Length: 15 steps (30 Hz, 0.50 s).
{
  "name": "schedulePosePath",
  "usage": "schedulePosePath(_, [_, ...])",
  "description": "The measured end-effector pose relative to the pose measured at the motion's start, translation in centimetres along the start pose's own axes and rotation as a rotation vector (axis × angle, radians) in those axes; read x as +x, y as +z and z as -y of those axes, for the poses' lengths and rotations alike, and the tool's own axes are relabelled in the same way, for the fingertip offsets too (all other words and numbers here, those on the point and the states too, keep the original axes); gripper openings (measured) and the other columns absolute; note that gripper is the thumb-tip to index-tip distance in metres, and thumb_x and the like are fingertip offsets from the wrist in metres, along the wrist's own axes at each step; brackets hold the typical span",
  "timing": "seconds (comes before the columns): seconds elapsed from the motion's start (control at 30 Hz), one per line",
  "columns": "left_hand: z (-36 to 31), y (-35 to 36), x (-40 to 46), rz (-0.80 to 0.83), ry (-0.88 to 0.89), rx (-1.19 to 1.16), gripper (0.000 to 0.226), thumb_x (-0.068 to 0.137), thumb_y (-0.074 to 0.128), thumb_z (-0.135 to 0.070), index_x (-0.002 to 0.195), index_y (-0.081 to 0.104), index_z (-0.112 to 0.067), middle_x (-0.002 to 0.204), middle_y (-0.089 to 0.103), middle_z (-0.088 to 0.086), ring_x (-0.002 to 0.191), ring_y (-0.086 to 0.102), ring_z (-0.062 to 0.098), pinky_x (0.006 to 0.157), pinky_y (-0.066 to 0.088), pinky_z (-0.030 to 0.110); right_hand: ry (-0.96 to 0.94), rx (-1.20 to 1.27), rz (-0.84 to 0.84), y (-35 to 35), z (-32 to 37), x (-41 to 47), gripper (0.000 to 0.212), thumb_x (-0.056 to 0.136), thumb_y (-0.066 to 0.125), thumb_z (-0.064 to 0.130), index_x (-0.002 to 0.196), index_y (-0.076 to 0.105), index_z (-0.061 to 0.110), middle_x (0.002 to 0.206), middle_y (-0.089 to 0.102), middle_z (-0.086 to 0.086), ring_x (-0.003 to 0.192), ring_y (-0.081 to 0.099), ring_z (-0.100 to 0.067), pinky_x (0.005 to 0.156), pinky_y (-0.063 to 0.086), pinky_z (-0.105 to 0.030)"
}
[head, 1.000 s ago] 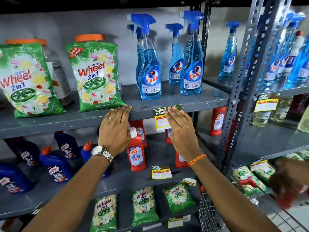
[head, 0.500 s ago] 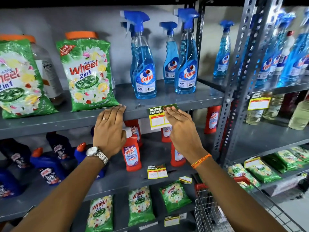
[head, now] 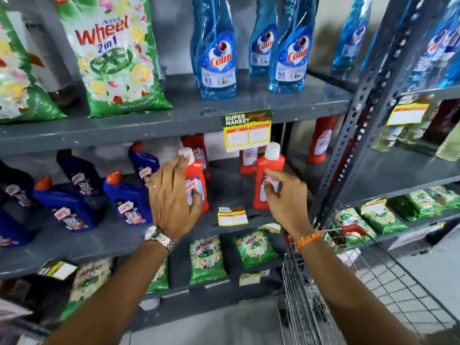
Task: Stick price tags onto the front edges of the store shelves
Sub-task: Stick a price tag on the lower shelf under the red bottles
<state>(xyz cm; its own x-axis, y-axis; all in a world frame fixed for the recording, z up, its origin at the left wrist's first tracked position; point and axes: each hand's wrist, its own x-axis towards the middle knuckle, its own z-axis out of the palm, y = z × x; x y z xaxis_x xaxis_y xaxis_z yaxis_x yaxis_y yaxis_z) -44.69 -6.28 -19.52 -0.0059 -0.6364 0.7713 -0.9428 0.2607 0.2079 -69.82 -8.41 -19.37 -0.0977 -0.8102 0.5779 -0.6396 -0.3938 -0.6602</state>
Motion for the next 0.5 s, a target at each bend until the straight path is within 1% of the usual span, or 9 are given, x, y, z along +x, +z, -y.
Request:
schedulePosePath(0.07, [0.2,2.3,-2.2,0.164,-0.161,-0.010,0.059,0.075,0.063,-0.028,0.131,0.060,-0.006,0.120,0.064,0.019,0.107,0.057,0.040,0.087,0.042,0.047,0.114,-0.027,0.106,1.7,-2.1,-0.2,0.018,0.083,0.067,0.008,0.097,0.077,0.013,0.094,0.078,-0.006,0.089,0.072,-0.023,0.076,0.051,-0.022])
schedulePosePath(0.13, [1.1,5.7,-4.0,0.429,-0.421,-0.125,0.037,0.082,0.068,-0.027,0.116,0.068,-0.012,0.106,0.072,0.018,0.098,0.065,0.042,0.080,0.048,0.043,0.248,-0.030,0.214,3.9,-4.4,-0.5,0.014,0.083,0.069,0.009,0.093,0.078,0.011,0.093,0.078,-0.006,0.089,0.072,-0.017,0.069,0.042,-0.004])
schedulePosePath(0.17, [1.1,7.0,-4.5,0.549,-0.569,-0.218,0.024,0.084,0.069,-0.027,0.105,0.070,-0.015,0.099,0.074,0.018,0.094,0.068,0.042,0.076,0.051,0.041,0.323,-0.012,0.265,5.1,-5.5,-0.7,0.013,0.084,0.070,0.011,0.094,0.078,0.009,0.094,0.078,-0.007,0.091,0.070,-0.014,0.070,0.043,-0.003])
schedulePosePath(0.2, [1.3,8.4,-5.0,0.624,-0.697,-0.337,0.011,0.085,0.068,-0.028,0.088,0.069,-0.017,0.089,0.072,0.019,0.089,0.068,0.040,0.071,0.050,0.038,0.388,-0.013,0.310,6.1,-6.2,-0.8,0.014,0.084,0.072,0.013,0.095,0.077,0.007,0.095,0.077,-0.007,0.091,0.068,-0.013,0.073,0.045,-0.008])
schedulePosePath(0.27, [1.7,11.0,-5.7,0.638,-0.912,-0.544,0.027,0.084,0.069,-0.024,0.062,0.055,-0.016,0.064,0.059,0.013,0.075,0.060,0.030,0.060,0.040,0.032,0.476,-0.036,0.393,8.2,-7.7,-1.1,0.014,0.083,0.073,0.017,0.086,0.073,0.004,0.089,0.074,-0.009,0.090,0.066,-0.020,0.076,0.044,-0.021])
schedulePosePath(0.33, [2.2,13.0,-6.1,0.625,-1.046,-0.626,0.029,0.078,0.071,-0.028,0.057,0.053,-0.018,0.053,0.054,0.002,0.069,0.052,0.024,0.061,0.036,0.031,0.521,-0.077,0.467,9.9,-9.1,-1.3,0.028,0.082,0.073,0.020,0.064,0.055,0.009,0.071,0.062,-0.005,0.080,0.057,-0.025,0.067,0.039,-0.029])
schedulePosePath(0.37, [2.4,13.6,-6.0,0.649,-1.104,-0.640,0.028,0.079,0.070,-0.030,0.059,0.054,-0.019,0.047,0.056,-0.003,0.064,0.051,0.024,0.063,0.039,0.032,0.530,-0.099,0.500,10.5,-9.6,-1.3,0.033,0.082,0.073,0.023,0.063,0.048,0.014,0.070,0.056,0.000,0.079,0.052,-0.022,0.065,0.036,-0.028])
schedulePosePath(0.43, [3.3,15.4,-6.1,0.672,-1.197,-0.677,0.030,0.091,0.068,-0.023,0.065,0.054,-0.018,0.040,0.057,-0.007,0.052,0.051,0.021,0.062,0.046,0.032,0.557,-0.132,0.580,11.5,-10.3,-1.3,0.021,0.086,0.070,0.027,0.076,0.052,0.020,0.084,0.055,0.000,0.084,0.048,-0.018,0.073,0.040,-0.028])
schedulePosePath(0.5, [3.6,16.9,-5.9,0.631,-1.273,-0.696,0.029,0.097,0.064,-0.018,0.070,0.053,-0.016,0.055,0.059,-0.002,0.041,0.051,0.014,0.046,0.047,0.023,0.562,-0.171,0.648,12.3,-10.6,-1.4,0.011,0.090,0.065,0.027,0.086,0.055,0.024,0.094,0.056,-0.005,0.089,0.050,-0.020,0.087,0.046,-0.033])
